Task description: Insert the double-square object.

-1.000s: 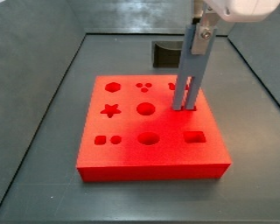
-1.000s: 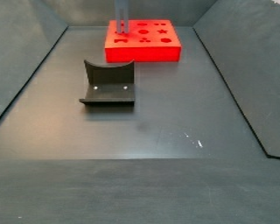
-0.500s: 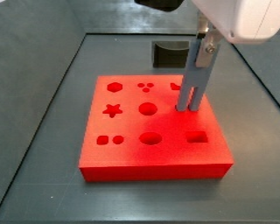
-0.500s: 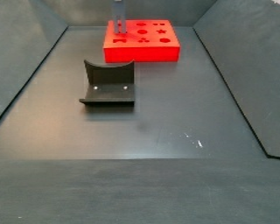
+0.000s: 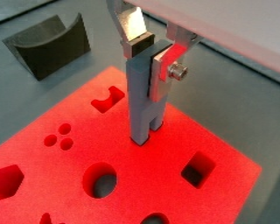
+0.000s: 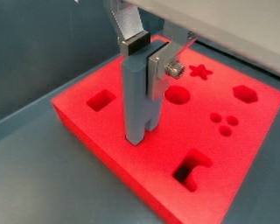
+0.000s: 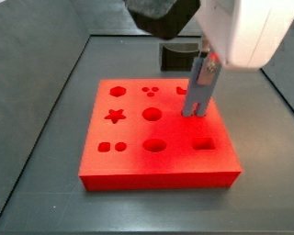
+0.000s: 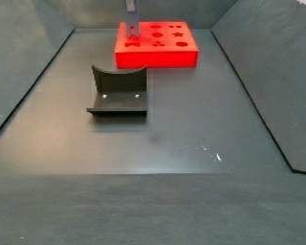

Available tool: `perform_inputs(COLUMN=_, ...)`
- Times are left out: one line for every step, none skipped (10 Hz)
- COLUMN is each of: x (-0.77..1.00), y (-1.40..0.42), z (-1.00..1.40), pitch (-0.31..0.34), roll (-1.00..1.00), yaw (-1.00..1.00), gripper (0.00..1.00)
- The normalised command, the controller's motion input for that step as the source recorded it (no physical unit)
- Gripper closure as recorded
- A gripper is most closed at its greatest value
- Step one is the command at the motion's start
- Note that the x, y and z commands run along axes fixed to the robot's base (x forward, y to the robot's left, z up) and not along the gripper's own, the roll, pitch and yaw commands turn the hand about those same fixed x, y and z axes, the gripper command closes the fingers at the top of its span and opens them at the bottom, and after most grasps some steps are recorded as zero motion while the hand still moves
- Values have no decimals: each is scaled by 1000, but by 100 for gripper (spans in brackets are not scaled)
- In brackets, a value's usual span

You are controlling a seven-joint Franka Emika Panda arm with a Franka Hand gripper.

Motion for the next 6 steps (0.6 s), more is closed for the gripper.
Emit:
perform_inputs(x=0, y=146, z=-394, pitch=134, roll=34, yaw=-100, gripper=100)
perform_inputs(x=3, y=206, z=-386, pitch=140, roll=29, yaw=-97, gripper=100)
perform_inputs(x=11, y=166, z=-323, pitch=114, roll=14, yaw=-51, gripper=100)
perform_inputs(x=-6, y=0, z=0, pitch=0, roll=-1, yaw=-51, gripper=100)
perform_inputs(x=0, y=0, z=0, pitch=4, roll=0, yaw=0, gripper=100)
perform_inputs(x=0, y=0, z=0, pitch=0, roll=0, yaw=0, gripper=100)
